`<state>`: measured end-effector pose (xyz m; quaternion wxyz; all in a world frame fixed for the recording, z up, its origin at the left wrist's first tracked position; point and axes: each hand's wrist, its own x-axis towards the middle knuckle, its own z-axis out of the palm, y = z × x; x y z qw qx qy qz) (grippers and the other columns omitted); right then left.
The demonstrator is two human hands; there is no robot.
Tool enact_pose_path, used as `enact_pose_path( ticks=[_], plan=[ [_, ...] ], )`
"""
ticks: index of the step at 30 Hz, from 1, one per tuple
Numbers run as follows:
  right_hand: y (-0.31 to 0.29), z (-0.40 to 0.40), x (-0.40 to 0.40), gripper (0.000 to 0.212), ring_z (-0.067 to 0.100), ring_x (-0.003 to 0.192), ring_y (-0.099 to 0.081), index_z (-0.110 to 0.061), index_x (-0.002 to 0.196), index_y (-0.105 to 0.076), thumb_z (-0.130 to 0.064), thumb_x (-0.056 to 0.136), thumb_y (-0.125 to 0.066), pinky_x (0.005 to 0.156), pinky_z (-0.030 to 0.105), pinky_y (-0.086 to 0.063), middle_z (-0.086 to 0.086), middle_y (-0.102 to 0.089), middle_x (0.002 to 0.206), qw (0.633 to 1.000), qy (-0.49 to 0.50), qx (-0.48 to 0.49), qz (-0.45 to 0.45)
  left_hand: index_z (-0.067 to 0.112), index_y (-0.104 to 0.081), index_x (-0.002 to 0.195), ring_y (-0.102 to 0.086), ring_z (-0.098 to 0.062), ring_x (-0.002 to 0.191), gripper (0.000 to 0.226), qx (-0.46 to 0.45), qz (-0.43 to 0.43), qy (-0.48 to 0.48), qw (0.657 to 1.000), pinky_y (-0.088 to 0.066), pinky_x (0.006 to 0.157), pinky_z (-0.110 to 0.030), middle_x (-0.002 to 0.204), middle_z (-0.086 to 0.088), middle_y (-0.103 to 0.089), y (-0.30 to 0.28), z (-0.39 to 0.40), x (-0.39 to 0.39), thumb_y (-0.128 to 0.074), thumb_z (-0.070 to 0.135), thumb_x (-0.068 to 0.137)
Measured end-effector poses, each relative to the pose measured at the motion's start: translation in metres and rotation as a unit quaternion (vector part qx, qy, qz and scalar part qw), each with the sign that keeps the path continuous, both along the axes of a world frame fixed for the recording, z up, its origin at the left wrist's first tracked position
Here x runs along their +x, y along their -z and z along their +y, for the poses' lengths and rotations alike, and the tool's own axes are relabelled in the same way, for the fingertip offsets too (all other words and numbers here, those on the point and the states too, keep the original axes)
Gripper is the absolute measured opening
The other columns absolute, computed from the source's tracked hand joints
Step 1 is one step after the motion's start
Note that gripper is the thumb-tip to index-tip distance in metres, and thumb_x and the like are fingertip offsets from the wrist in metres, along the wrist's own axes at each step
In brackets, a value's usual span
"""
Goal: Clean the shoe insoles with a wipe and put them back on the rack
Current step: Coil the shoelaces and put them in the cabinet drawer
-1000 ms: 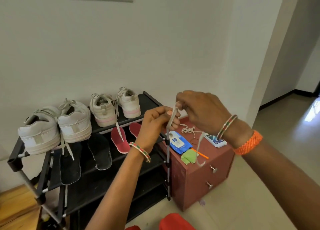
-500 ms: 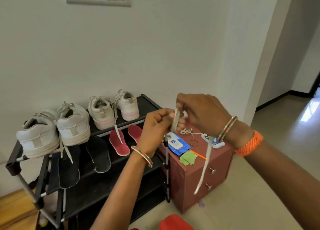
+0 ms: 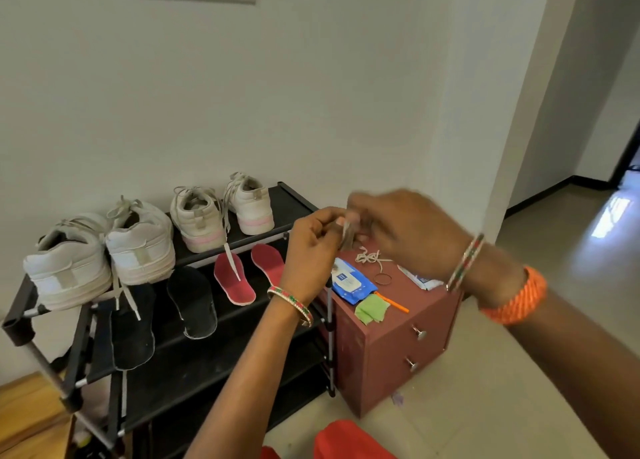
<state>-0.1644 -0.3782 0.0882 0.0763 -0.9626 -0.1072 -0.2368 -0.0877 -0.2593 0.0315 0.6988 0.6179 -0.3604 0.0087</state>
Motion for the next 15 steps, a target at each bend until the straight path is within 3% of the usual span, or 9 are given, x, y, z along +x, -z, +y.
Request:
enact_pose_path(
  ticks=[3,8,10,12,13,15],
  plan=[
    [-0.006,-0.023,0.024,0.020,0.008,0.057,-0.047,-0.026,0.075,-0.049,-0.014,0.089,-0.043,0.058,0.031,-0.036,-0.014,-0.053,0.063,0.996,0.012,0.071,-0.061,0.008,-0.063,0.090,-0.065,-0.010,0.064,0.032,-0.015,0.019,0.085,0.996,-0.053,0.066,-0.020,0.070,0.002,-0.070,-0.002,0.000,-0.002,-0.035,-0.005,0.097],
    [0.049,-0.025,0.034,0.028,0.024,0.064,-0.056,-0.021,0.070,-0.053,-0.031,0.085,-0.032,0.064,0.047,-0.047,0.001,-0.060,0.066,0.979,0.055,0.198,0.013,0.003,-0.063,0.097,-0.067,-0.014,0.070,0.022,-0.043,0.040,0.122,0.991,-0.055,0.068,-0.023,0.077,-0.002,-0.071,0.002,0.005,0.004,-0.042,0.005,0.093],
    [0.074,-0.005,0.022,0.028,0.022,0.064,-0.057,-0.023,0.069,-0.051,-0.033,0.085,-0.030,0.062,0.040,-0.048,0.003,-0.061,0.068,0.975,0.054,0.210,0.045,0.004,-0.063,0.099,-0.068,-0.013,0.073,0.023,-0.064,0.069,0.086,0.992,-0.056,0.072,-0.024,0.079,-0.001,-0.073,0.009,0.003,0.005,-0.040,0.000,0.097],
    [0.090,0.018,0.008,0.028,0.009,0.056,-0.046,-0.027,0.065,-0.040,-0.022,0.092,-0.037,0.052,0.024,-0.037,-0.007,-0.049,0.061,0.979,0.049,0.175,0.096,0.005,-0.063,0.099,-0.069,-0.010,0.073,0.024,-0.069,0.085,0.038,0.993,-0.056,0.073,-0.022,0.080,0.000,-0.073,0.018,-0.003,0.005,-0.040,-0.001,0.098],
    [0.090,0.028,0.001,0.029,0.006,0.054,-0.042,-0.026,0.066,-0.038,-0.017,0.093,-0.040,0.049,0.021,-0.030,-0.010,-0.043,0.060,0.980,0.043,0.153,0.117,0.007,-0.063,0.098,-0.069,-0.009,0.074,0.025,-0.058,0.084,0.012,0.995,-0.055,0.073,-0.021,0.081,-0.001,-0.072,0.023,-0.005,0.006,-0.040,0.000,0.098],
    [0.083,0.034,-0.004,0.023,0.013,0.058,-0.047,-0.024,0.070,-0.043,-0.013,0.091,-0.043,0.049,0.024,-0.033,-0.009,-0.046,0.062,0.985,0.039,0.110,0.128,0.012,-0.064,0.095,-0.069,-0.010,0.077,0.026,-0.023,0.061,-0.024,0.998,-0.055,0.076,-0.024,0.085,-0.003,-0.071,0.034,-0.007,0.009,-0.041,-0.001,0.098]
  ],
)
